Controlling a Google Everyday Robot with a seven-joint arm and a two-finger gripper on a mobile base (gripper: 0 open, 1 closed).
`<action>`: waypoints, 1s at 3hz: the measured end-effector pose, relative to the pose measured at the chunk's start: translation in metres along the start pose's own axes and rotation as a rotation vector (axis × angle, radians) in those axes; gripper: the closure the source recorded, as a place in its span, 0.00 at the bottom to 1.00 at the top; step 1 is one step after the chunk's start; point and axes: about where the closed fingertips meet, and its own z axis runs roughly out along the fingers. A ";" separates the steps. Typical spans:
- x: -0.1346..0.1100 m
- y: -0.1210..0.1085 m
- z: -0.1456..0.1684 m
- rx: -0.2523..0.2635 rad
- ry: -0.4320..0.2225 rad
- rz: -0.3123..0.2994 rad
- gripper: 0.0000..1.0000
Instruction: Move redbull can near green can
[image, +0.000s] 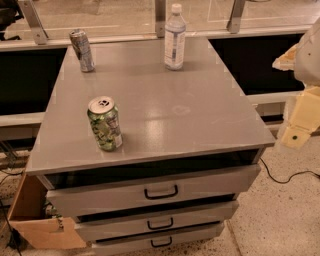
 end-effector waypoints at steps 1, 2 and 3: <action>0.000 0.000 0.000 0.000 -0.001 0.000 0.00; -0.013 -0.019 0.019 -0.010 -0.058 -0.018 0.00; -0.060 -0.056 0.060 -0.035 -0.185 -0.075 0.00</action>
Offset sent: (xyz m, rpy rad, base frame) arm 0.0677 0.0240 -0.0301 0.1332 -0.0058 0.0864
